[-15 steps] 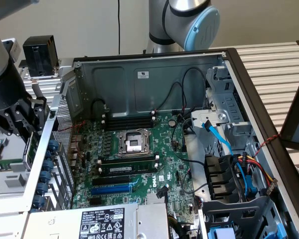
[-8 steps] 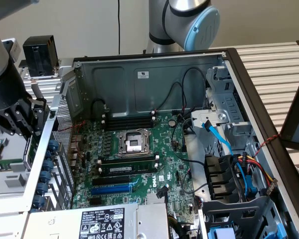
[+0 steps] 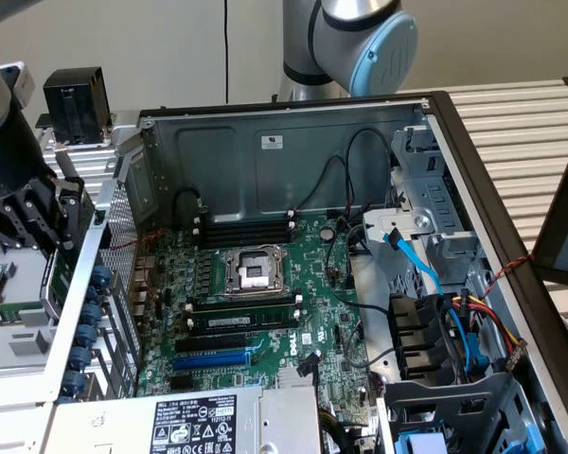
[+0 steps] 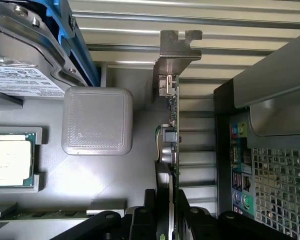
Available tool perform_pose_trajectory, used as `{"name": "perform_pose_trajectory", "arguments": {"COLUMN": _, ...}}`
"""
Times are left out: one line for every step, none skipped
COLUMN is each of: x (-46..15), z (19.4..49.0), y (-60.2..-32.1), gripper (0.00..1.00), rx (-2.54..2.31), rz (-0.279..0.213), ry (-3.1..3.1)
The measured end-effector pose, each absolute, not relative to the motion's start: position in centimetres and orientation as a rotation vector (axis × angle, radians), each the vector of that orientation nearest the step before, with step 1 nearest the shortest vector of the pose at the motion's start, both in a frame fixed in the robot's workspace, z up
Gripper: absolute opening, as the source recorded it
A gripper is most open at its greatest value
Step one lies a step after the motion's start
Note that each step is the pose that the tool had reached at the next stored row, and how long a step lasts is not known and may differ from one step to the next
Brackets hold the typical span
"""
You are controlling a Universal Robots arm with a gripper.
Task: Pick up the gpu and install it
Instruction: 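Pick up the gpu and move the gpu toward the slot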
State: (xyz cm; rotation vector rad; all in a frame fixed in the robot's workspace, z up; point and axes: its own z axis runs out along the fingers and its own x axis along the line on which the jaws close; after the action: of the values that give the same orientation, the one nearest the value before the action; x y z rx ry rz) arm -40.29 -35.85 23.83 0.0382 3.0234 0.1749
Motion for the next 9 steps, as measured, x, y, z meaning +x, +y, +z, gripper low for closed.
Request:
{"name": "perform_pose_trajectory", "arguments": {"x": -40.3, "z": 24.1, "y": -35.9, "gripper": 0.27, "rx": 0.038, "rz": 0.176, "ry": 3.023}}
{"name": "perform_pose_trajectory", "arguments": {"x": -40.4, "z": 24.3, "y": -35.9, "gripper": 0.27, "rx": 0.038, "rz": 0.177, "ry": 3.022}}
{"name": "perform_pose_trajectory", "arguments": {"x": -40.4, "z": 24.5, "y": -35.9, "gripper": 0.27, "rx": 0.038, "rz": 0.178, "ry": 3.021}}
{"name": "perform_pose_trajectory", "arguments": {"x": -40.4, "z": 24.7, "y": -35.9, "gripper": 0.27, "rx": 0.038, "rz": 0.180, "ry": 3.020}}
{"name": "perform_pose_trajectory", "arguments": {"x": -40.5, "z": 24.9, "y": -35.9, "gripper": 0.27, "rx": 0.038, "rz": 0.181, "ry": 3.020}}
{"name": "perform_pose_trajectory", "arguments": {"x": -40.5, "z": 25.1, "y": -35.8, "gripper": 0.27, "rx": 0.038, "rz": 0.183, "ry": 3.019}}
{"name": "perform_pose_trajectory", "arguments": {"x": -40.6, "z": 25.3, "y": -35.9, "gripper": 0.27, "rx": 0.038, "rz": 0.184, "ry": 3.018}}
{"name": "perform_pose_trajectory", "arguments": {"x": -40.6, "z": 25.5, "y": -35.9, "gripper": 0.27, "rx": 0.038, "rz": 0.186, "ry": 3.017}}
{"name": "perform_pose_trajectory", "arguments": {"x": -40.7, "z": 25.7, "y": -35.8, "gripper": 0.27, "rx": 0.038, "rz": 0.187, "ry": 3.016}}
